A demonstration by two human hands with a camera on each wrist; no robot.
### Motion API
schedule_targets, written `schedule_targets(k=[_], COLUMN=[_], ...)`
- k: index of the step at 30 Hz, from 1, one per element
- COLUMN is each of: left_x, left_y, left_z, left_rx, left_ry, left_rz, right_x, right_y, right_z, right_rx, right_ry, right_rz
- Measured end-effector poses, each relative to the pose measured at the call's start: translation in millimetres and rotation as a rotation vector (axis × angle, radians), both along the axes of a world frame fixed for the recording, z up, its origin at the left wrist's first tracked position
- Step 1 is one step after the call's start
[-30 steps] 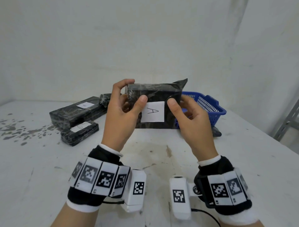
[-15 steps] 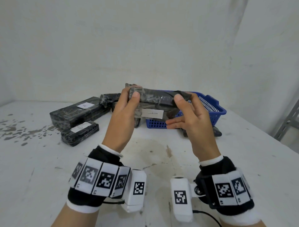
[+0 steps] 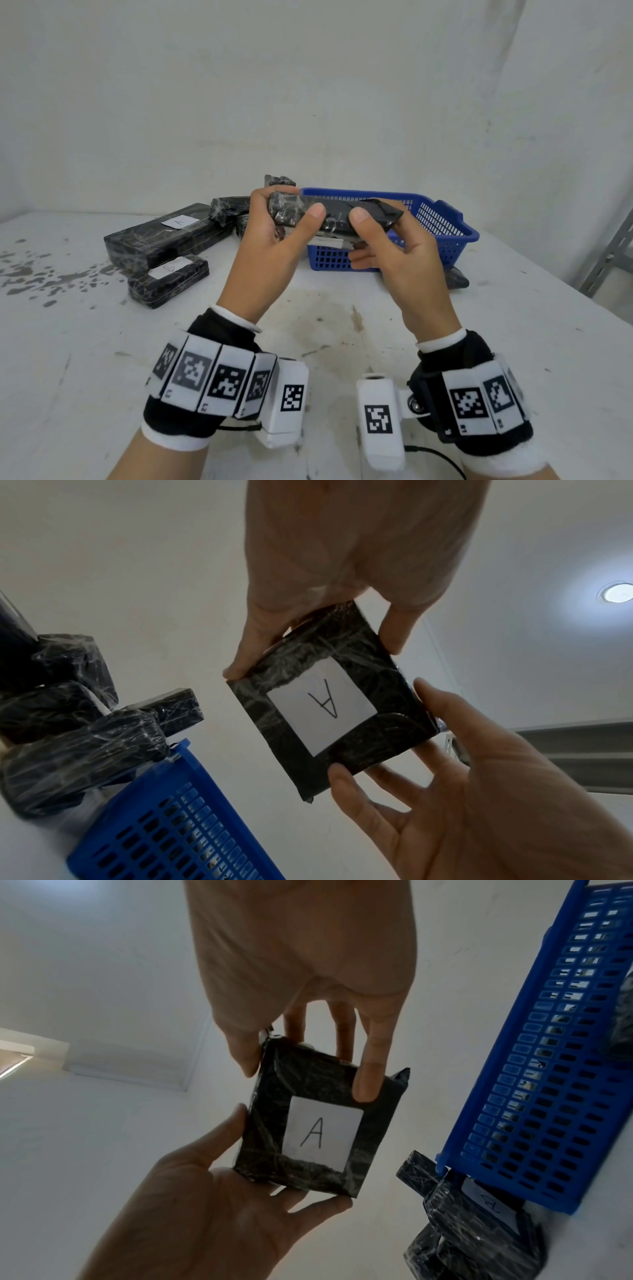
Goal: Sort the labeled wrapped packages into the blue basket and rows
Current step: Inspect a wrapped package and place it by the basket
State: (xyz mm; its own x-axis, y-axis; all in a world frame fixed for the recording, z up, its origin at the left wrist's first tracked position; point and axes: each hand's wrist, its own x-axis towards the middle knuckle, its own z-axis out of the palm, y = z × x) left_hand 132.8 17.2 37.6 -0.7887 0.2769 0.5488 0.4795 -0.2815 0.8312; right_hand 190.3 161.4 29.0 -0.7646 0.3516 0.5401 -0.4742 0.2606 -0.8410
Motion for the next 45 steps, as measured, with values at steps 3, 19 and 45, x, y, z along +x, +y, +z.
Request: schedule_targets(k=[3, 19, 45], left_x=[-1, -2, -1], left_y=[-1, -3, 3], left_z=[-1, 3, -5], left_rx=[-0.003, 0.105, -0.072], left_ry=[0.008, -0.156, 0.054], left_rz=[0.034, -0.001, -0.059], right_x=[2, 3, -6], right_y=[-3, 3, 0], right_z=[0, 1, -7], right_rx=[0.048, -0.095, -0.016], right_ry=[0.020, 0.023, 0.080], right_rz=[0.000, 0.043, -0.048])
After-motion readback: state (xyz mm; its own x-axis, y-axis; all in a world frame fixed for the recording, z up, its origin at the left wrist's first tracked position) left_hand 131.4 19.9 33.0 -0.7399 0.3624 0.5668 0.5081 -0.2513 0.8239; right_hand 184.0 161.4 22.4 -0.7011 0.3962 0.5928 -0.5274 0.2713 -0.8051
